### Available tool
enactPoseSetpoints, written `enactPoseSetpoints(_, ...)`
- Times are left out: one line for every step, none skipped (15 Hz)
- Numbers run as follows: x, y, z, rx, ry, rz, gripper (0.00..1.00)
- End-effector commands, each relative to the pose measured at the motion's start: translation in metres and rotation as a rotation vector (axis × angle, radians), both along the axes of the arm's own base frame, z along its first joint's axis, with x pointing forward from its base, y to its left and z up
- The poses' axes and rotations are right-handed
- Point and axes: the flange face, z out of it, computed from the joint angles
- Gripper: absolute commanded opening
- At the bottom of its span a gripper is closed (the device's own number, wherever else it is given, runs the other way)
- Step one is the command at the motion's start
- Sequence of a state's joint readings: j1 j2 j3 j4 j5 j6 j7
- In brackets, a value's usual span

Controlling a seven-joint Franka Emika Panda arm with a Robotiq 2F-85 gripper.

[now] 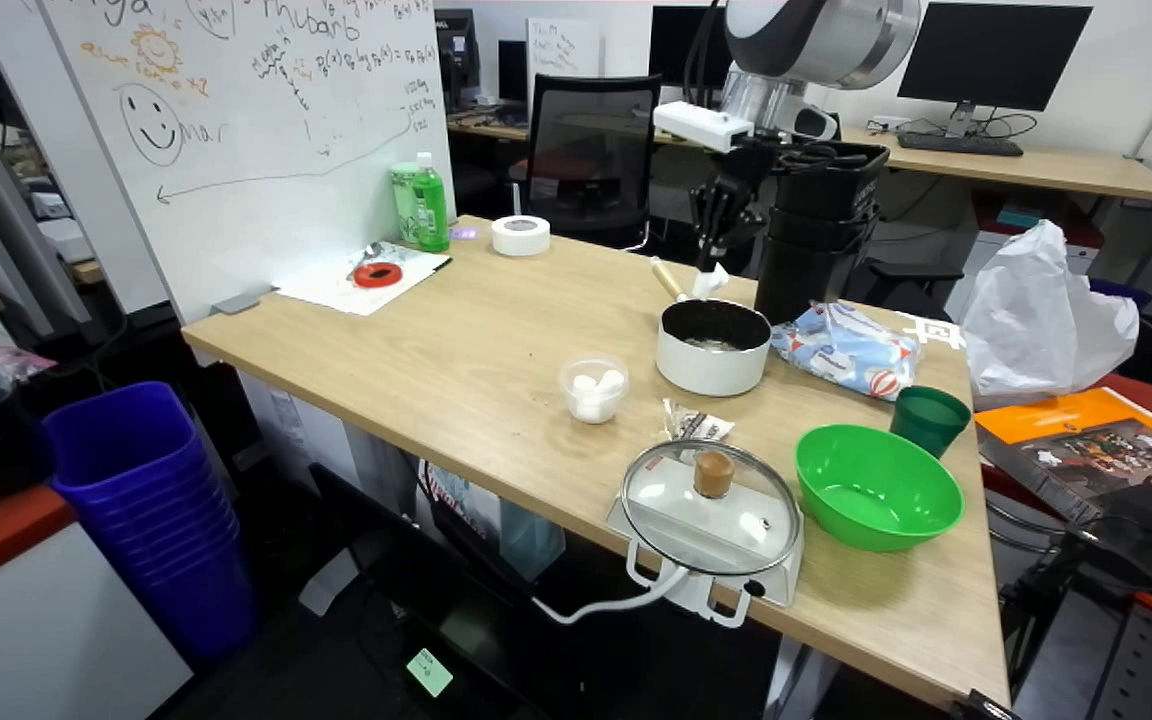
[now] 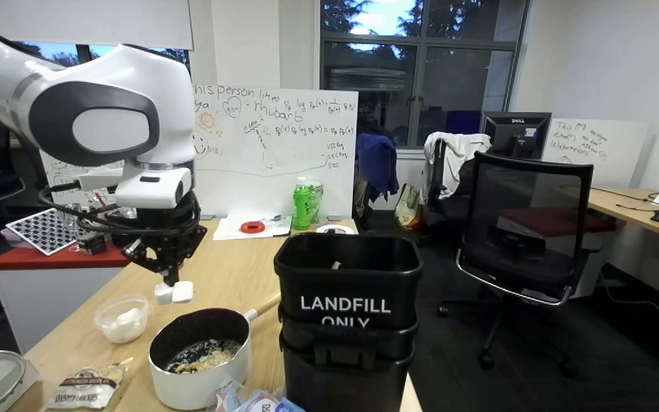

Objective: Pick up the two objects from the bowl and put them in the pot.

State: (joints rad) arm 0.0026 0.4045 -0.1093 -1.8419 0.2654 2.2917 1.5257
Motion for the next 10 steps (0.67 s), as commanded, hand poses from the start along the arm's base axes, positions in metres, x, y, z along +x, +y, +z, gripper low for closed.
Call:
enactPoseSetpoints(0.001, -0.009, -0.012, 0.006, 0.012, -0.028, 0.00)
enactPoseSetpoints(0.002, -0.011, -0.017, 0.001, 0.017, -0.037, 0.00)
enactPoseSetpoints(0.003, -0.013, -0.023, 0.007, 0.025, -0.044, 0.00)
enactPoseSetpoints(0.003, -0.015, -0.029, 0.005, 0.037, -0.050, 0.00)
enactPoseSetpoints(0.004, -0.016, -0.035, 0.001, 0.049, -0.054, 0.00)
enactPoseSetpoints(0.005, -0.017, -0.041, -0.001, 0.058, -0.056, 0.00)
enactPoseSetpoints(0.006, -0.018, -0.047, -0.004, 0.069, -0.056, 0.00)
enactPoseSetpoints(0.008, -0.019, -0.051, -0.009, 0.075, -0.059, 0.00)
enactPoseSetpoints(0.011, -0.020, -0.055, -0.013, 0.082, -0.063, 0.00)
enactPoseSetpoints(0.013, -0.020, -0.058, -0.015, 0.086, -0.066, 0.00)
